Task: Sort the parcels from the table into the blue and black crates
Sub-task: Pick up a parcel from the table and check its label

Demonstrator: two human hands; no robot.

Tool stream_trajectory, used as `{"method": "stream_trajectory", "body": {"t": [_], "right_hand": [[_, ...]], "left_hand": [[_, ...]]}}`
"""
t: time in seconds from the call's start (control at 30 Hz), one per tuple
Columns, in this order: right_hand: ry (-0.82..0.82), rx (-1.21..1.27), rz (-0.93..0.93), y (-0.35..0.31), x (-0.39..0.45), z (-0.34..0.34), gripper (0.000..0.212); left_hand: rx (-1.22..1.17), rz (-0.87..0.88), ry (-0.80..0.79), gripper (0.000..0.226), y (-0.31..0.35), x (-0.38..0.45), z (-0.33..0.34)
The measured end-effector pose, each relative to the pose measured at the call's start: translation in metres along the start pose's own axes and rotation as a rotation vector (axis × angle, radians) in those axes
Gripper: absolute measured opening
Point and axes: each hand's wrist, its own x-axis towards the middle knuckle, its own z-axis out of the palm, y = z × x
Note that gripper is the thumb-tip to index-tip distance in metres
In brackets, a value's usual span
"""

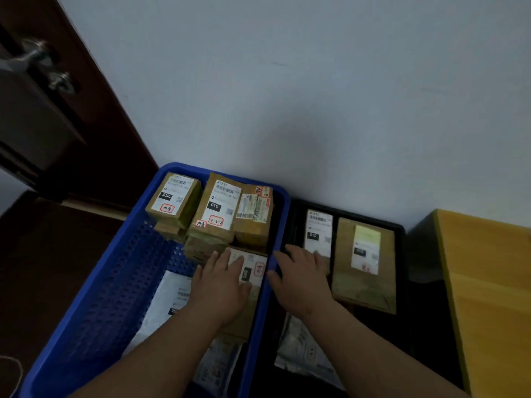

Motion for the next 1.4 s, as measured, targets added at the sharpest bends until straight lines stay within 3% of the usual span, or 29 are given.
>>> {"method": "stream_trajectory", "body": {"t": [0.33, 0.57, 0.77, 1.03, 1.4], "right_hand": [[0.133, -0.072, 0.129, 0.01, -0.149, -0.003, 0.052], [0.261, -0.06, 0.214, 0.067, -0.234, -0.023, 0.049], [0.388, -0.031, 0.249, 0.152, -0.303, -0.037, 0.044], [0.352, -0.016, 0.416, 0.323, -0.431, -0.05, 0.044], [0.36, 0.055, 0.546, 0.461, -0.464, -0.063, 0.043]], "left_hand": [[0.07, 0.205, 0.074, 0.067, 0.03, -0.096, 0.018], [0.118, 0.33, 0.091, 0.065, 0.105, -0.144, 0.019], [0.15, 0.445, 0.152, 0.061, 0.214, -0.173, 0.046], [0.184, 0.547, 0.073, 0.062, 0.398, -0.224, 0.125], [0.227, 0.624, 0.052, 0.062, 0.531, -0.204, 0.157]]}}
